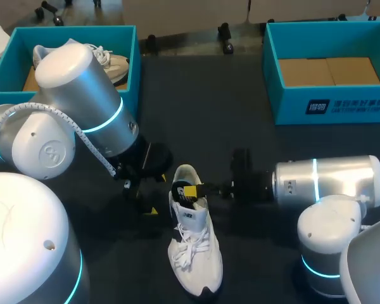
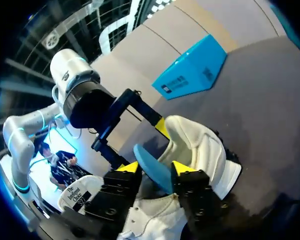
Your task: Take the shoe out of the shoebox, open the shoe tongue, remove and reinsert the insole, then place the shoe into the shoebox
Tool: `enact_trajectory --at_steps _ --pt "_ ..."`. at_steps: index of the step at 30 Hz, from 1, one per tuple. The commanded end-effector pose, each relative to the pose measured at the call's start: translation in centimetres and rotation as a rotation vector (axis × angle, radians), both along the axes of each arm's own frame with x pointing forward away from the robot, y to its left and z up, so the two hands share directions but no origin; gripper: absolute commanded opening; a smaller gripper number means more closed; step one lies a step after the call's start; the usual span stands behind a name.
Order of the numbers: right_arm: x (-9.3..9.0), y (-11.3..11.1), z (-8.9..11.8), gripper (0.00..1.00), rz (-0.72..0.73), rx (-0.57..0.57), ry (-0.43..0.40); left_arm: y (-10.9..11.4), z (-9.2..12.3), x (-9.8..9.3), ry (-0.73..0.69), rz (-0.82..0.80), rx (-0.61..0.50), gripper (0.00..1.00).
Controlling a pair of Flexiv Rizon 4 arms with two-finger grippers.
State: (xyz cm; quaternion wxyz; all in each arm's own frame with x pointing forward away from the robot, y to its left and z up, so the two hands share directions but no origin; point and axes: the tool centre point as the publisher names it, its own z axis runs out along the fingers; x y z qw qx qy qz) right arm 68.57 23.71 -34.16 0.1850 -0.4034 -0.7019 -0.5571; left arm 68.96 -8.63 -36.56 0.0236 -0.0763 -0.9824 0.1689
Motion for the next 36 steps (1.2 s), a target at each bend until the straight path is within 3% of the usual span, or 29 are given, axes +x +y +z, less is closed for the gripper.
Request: enact_trajectory --at_steps 1,3,15,26,36 --pt "-0.1 0.3 1.0 0.92 -0.014 -0.035 -0.036 0.0 -0.1 0.0 0.000 0.000 -0.002 1.00" --pt "0.0 0.3 1.4 1.00 -0.015 -0.050 -0.059 0.0 -0.1 0.0 0.000 0.000 -0.002 1.00" --pt "0.6 -0.6 2.8 1.00 -0.022 -0.093 -0.130 0.0 -0.1 0.0 0.000 0.000 -0.002 1.00" --pt "0.7 -1.6 2.9 1.00 -0.007 -0.124 -0.137 0.0 -0.1 0.0 0.000 0.000 -0.002 1.00" --pt "0.3 -3.9 3.9 1.00 -0.032 -0.221 -0.149 0.0 -0.1 0.0 0.000 0.000 -0.002 1.00"
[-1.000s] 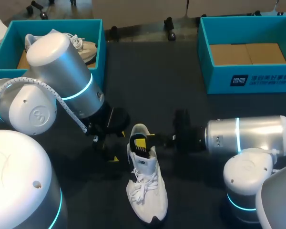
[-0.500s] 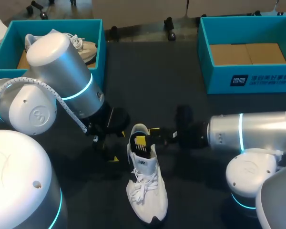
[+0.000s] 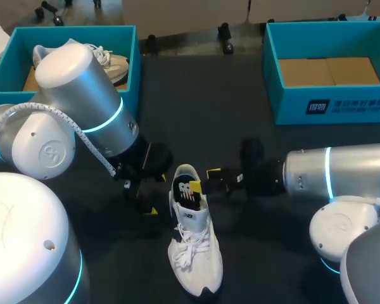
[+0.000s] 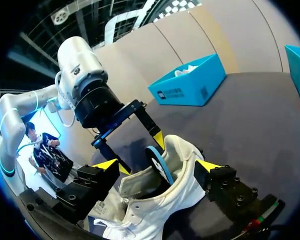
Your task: Take the shoe out of the shoebox, open the shoe tongue, remove and reinsert the insole, then place the shoe into the shoebox
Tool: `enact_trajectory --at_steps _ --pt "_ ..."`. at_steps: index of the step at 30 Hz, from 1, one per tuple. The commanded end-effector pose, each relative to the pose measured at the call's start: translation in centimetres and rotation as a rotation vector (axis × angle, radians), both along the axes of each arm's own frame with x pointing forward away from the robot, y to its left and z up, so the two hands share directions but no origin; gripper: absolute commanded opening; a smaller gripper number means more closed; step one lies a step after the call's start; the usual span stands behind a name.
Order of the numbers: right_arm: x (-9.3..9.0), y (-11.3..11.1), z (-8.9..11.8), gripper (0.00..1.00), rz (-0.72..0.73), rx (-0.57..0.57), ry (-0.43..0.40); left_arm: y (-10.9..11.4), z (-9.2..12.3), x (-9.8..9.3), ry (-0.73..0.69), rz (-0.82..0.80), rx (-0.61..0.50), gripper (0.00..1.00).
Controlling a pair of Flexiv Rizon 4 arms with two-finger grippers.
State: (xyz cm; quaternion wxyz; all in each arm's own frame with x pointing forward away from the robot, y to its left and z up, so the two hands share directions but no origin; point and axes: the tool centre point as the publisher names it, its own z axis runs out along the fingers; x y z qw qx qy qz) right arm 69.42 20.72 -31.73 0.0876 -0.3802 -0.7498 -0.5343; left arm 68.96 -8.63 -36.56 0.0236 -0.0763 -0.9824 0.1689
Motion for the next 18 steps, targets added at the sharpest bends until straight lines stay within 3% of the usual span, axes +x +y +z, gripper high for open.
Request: enact_trajectory --at_steps 1,7,18 --pt "-0.6 -1.1 1.6 1.00 -0.006 -0.074 0.012 0.1 0.2 -0.1 0.008 0.000 0.000 1.00" --pt "-0.3 -1.9 2.1 1.00 0.031 -0.115 0.045 0.8 1.5 0.4 0.033 -0.017 0.010 1.00" --pt "-0.3 -1.9 2.1 1.00 0.031 -0.115 0.045 3.4 4.7 3.4 0.023 -0.134 0.011 1.00"
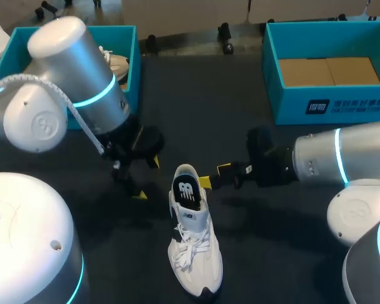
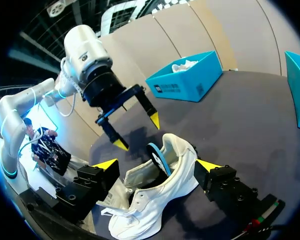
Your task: Take the shoe out of the shoebox, open the shoe tongue, remove and reinsert the insole, then place the shoe into the shoebox
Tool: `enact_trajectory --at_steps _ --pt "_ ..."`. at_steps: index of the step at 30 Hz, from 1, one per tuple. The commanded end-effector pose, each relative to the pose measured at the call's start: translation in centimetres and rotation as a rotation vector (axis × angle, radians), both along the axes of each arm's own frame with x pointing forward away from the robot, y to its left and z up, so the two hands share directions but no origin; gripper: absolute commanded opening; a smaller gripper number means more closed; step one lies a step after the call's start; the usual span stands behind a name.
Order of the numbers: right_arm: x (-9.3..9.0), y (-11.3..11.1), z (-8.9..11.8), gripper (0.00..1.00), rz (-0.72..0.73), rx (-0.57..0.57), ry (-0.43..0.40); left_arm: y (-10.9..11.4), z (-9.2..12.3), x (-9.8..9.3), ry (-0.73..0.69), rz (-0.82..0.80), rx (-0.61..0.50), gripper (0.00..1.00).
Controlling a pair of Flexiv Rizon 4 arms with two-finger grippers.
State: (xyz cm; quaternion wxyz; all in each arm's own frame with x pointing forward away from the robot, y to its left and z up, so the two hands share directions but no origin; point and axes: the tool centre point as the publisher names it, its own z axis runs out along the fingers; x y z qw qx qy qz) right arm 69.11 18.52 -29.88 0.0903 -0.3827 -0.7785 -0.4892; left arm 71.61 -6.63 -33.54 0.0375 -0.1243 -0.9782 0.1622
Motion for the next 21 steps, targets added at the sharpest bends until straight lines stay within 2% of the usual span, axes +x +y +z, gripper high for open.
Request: enact_trajectory --at_steps 1,4,12,21 --pt "0.0 0.3 0.2 1.00 0.002 -0.018 0.009 1.7 2.0 1.1 0.011 -0.045 0.001 1.00" --pt "0.4 0.9 0.1 1.00 -0.003 -0.093 0.015 2.5 2.4 2.0 -0.018 -0.076 0.011 1.00" --pt "0.7 2.1 2.1 1.00 -0.051 -0.339 0.017 4.4 3.8 4.4 -0.031 -0.118 0.026 1.00" --pt "0.8 2.7 3.3 1.00 -0.152 -0.473 0.105 5.7 5.3 6.0 -0.063 -0.141 0.044 1.00"
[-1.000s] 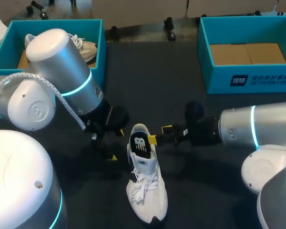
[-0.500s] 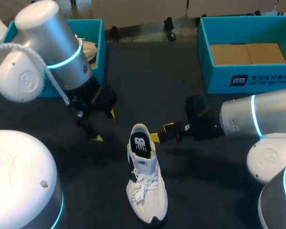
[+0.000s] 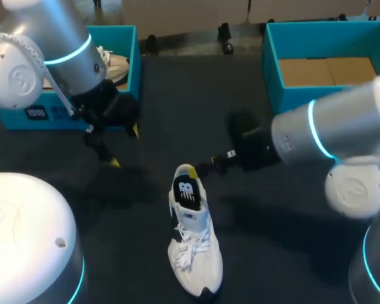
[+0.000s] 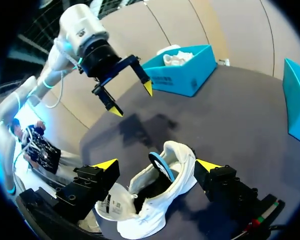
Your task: Take the shoe out of the shoebox, open the shoe tongue, remove and reinsert the insole, then place the shoe into the shoebox
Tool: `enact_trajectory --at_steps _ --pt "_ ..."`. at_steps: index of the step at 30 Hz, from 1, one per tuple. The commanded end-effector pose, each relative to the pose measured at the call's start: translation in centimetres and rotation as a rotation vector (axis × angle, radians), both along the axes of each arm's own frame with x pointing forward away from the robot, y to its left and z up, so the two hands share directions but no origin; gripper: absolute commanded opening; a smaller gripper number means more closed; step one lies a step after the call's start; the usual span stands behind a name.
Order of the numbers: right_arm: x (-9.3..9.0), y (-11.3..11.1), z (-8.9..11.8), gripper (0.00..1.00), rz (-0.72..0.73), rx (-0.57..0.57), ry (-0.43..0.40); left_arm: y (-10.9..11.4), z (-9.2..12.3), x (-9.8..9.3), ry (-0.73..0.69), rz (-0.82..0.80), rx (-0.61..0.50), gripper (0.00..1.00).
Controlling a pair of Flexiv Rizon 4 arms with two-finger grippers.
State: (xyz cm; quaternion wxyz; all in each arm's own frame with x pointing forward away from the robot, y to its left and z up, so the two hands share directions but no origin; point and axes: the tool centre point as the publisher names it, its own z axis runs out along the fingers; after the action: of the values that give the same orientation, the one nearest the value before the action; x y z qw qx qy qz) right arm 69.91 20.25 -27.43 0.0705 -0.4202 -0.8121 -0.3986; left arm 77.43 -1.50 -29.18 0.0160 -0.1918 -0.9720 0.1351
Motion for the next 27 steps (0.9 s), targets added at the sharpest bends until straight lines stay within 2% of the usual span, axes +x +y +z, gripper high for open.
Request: enact_trajectory --at_steps 1,7,20,24,27 --pt "-0.2 1.0 0.8 1.00 -0.118 -0.285 0.027 0.7 1.1 0.4 0.008 -0.013 0.004 1.00" --pt "-0.9 1.0 0.7 1.00 -0.152 -0.297 0.043 1.1 1.8 1.3 0.013 -0.019 0.004 1.00" --pt "-1.0 0.6 1.3 1.00 -0.243 -0.434 0.290 1.8 3.2 2.5 -0.003 -0.039 0.003 1.00" --pt "-1.4 1.0 1.2 1.00 -0.322 -0.496 0.333 2.1 3.7 2.8 -0.017 -0.061 0.014 1.00" --pt "-1.8 1.5 1.1 1.00 -0.371 -0.545 0.335 2.3 4.0 3.2 -0.020 -0.080 0.019 1.00"
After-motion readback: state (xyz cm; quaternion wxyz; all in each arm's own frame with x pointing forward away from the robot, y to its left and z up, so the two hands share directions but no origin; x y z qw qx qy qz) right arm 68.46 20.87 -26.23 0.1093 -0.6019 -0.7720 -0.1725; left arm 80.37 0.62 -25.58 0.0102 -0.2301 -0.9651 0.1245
